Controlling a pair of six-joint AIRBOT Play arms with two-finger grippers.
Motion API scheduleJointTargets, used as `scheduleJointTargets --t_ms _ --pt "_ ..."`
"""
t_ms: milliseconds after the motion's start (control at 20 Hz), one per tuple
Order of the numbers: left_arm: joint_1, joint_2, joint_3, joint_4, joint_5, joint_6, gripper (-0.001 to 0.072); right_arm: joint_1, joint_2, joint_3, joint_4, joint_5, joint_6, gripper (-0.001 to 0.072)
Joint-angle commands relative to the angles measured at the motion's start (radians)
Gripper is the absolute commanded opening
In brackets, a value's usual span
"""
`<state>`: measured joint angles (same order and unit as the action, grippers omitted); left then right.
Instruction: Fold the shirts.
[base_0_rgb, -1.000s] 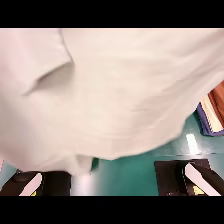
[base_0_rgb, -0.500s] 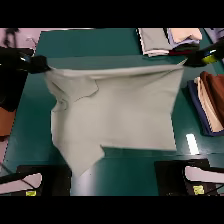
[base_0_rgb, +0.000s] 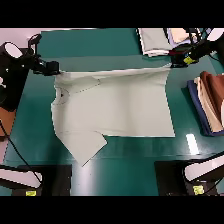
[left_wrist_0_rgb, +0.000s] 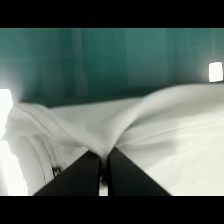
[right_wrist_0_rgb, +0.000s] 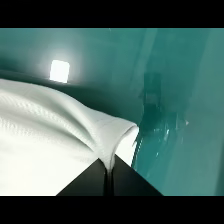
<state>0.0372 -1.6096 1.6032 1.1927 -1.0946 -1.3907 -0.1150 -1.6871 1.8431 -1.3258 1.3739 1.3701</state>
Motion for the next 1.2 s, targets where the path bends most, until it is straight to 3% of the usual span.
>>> scheduleJointTargets --t_ms 0,450,500,550,600,800,1050,1150 --pt "0.001 -0.010 -0.028 0.011 -0.095 0.019 0.0025 -0.007 0.033 -0.085 -0.004 0.002 -0.001 0.0013" --pt "0.001 -0.010 -0.251 0.008 -0.069 0.031 0.0027 0.022 0.126 -0.452 0.020 -0.121 0.003 0.0021" --pt "0.001 -0.007 -0.251 0.008 -0.072 0.029 0.0030 0.022 0.126 -0.455 0.060 -0.127 0.003 0.0124" --pt "0.001 -0.001 -0.250 0.012 -0.073 0.026 0.0210 0.019 0.127 -0.454 0.109 -0.143 0.003 0.0327" --pt "0.001 0.009 -0.249 0.013 -0.075 0.000 0.0495 0.009 0.137 -0.454 0.159 -0.156 0.002 0.0349" --pt "0.001 0.159 -0.253 0.148 -0.101 -0.039 0.0491 -0.054 0.249 -0.486 0.201 -0.125 -0.041 0.0349" --pt "0.001 0.432 -0.490 0.218 -0.154 -0.068 0.0492 -0.253 0.459 -0.784 0.204 -0.007 -0.107 0.0357" --pt "0.001 0.529 -0.630 0.187 -0.155 -0.079 0.0492 -0.353 0.518 -0.914 0.204 0.014 -0.116 0.0458"
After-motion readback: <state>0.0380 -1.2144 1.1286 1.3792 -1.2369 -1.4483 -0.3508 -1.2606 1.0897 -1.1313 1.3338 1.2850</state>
